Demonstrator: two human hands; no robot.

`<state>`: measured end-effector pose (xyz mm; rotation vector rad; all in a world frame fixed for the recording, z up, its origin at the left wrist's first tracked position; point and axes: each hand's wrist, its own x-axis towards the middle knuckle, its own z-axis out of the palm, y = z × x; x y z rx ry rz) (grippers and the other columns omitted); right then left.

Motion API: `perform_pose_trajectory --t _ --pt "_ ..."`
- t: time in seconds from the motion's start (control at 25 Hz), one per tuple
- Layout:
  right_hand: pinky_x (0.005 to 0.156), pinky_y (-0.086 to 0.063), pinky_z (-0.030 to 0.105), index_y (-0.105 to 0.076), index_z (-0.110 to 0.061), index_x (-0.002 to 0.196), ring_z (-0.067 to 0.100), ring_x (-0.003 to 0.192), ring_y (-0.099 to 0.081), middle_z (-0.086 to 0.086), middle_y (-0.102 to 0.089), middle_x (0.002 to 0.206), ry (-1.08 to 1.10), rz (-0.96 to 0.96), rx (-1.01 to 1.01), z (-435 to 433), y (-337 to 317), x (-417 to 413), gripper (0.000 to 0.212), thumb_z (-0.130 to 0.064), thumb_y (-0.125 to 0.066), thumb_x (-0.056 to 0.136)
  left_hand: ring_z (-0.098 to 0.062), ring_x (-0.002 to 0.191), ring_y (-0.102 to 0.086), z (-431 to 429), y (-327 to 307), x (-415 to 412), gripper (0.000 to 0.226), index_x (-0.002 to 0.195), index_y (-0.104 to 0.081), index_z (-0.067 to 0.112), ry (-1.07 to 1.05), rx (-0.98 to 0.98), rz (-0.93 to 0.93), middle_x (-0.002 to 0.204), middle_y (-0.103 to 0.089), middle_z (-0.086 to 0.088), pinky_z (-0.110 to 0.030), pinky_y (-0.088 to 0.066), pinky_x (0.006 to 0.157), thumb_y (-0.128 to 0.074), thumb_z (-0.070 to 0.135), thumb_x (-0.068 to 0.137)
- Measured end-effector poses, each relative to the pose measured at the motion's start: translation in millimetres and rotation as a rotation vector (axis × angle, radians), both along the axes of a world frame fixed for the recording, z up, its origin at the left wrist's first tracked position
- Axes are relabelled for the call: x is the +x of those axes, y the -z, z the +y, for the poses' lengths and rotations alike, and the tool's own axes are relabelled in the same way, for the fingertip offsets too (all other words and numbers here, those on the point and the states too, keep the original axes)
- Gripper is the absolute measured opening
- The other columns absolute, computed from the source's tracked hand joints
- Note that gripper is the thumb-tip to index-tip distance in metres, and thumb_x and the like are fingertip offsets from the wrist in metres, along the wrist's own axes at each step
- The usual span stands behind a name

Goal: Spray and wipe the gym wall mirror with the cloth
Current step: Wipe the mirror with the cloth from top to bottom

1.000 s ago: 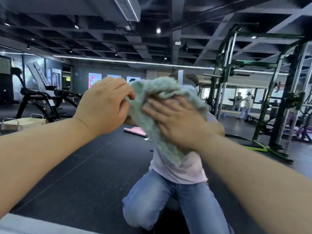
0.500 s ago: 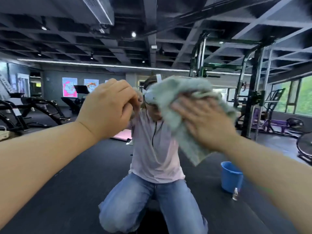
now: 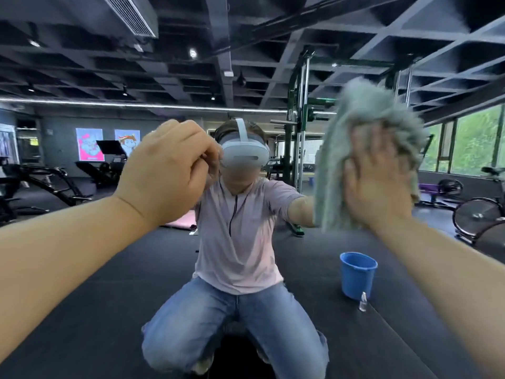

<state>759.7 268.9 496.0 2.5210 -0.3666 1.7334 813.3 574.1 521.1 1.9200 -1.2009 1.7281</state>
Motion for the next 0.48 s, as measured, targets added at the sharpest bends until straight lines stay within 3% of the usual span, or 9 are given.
perform_pose_trajectory --t 0.04,0.12,0.24,0.36,0.4,0.48 --pt "0.117 -0.01 0.053 -0.005 -0.021 0.155 0.026 0.149 0.001 0.01 0.001 0.162 0.058 -0.072 0.191 3.1 -20.7 4.6 0.06 -0.035 -0.027 0.101 -0.02 0.076 -0.04 -0.5 -2.0 2.1 0.025 0.082 -0.062 0.01 -0.005 0.004 0.0 0.084 -0.059 -0.003 -0.033 -0.038 0.07 -0.038 0.007 0.077" --pt "0.116 0.0 0.05 -0.01 -0.021 0.155 0.026 0.149 0.004 0.011 0.001 0.163 0.028 -0.078 0.252 59.1 -35.1 29.9 0.058 -0.03 -0.031 0.101 -0.02 0.078 -0.041 0.4 -12.4 7.2 0.025 0.082 -0.063 0.009 -0.016 -0.008 -0.007 0.085 -0.06 -0.005 -0.032 -0.038 0.072 -0.038 0.008 0.078" --pt "0.112 -0.002 0.043 -0.021 -0.038 0.152 0.018 0.147 -0.014 0.0 -0.016 0.162 -0.257 0.035 -0.209 149.5 25.3 57.9 0.055 -0.038 -0.033 0.098 -0.025 0.084 -0.046 3.3 -17.1 11.8 0.027 0.084 -0.064 0.006 -0.042 -0.138 0.046 0.087 -0.061 -0.01 -0.029 -0.034 0.078 -0.038 0.007 0.078" --pt "0.11 -0.014 0.041 -0.035 -0.043 0.146 0.018 0.138 -0.038 -0.006 -0.033 0.156 -0.303 0.238 -0.586 103.6 74.9 38.1 0.051 -0.041 -0.036 0.095 -0.027 0.085 -0.048 -0.4 -3.1 13.4 0.025 0.081 -0.063 0.007 -0.034 -0.107 0.066 0.086 -0.06 -0.007 -0.028 -0.035 0.08 -0.038 0.005 0.077" --pt "0.112 -0.013 0.041 -0.029 -0.044 0.148 0.02 0.14 -0.036 -0.006 -0.03 0.157 -0.244 0.238 -0.547 71.3 72.8 27.4 0.052 -0.042 -0.033 0.096 -0.026 0.083 -0.047 -3.5 0.1 15.1 0.025 0.081 -0.062 0.008 -0.034 -0.054 0.045 0.086 -0.06 -0.008 -0.03 -0.036 0.079 -0.037 0.006 0.077" --pt "0.118 -0.002 0.044 -0.004 -0.044 0.151 0.022 0.149 -0.011 -0.003 -0.006 0.163 -0.099 0.115 -0.206 26.6 44.9 11.9 0.055 -0.043 -0.024 0.1 -0.024 0.08 -0.045 -8.6 -2.9 17.9 0.025 0.08 -0.062 0.007 -0.028 -0.01 0.018 0.084 -0.06 -0.01 -0.032 -0.036 0.077 -0.037 0.006 0.077"
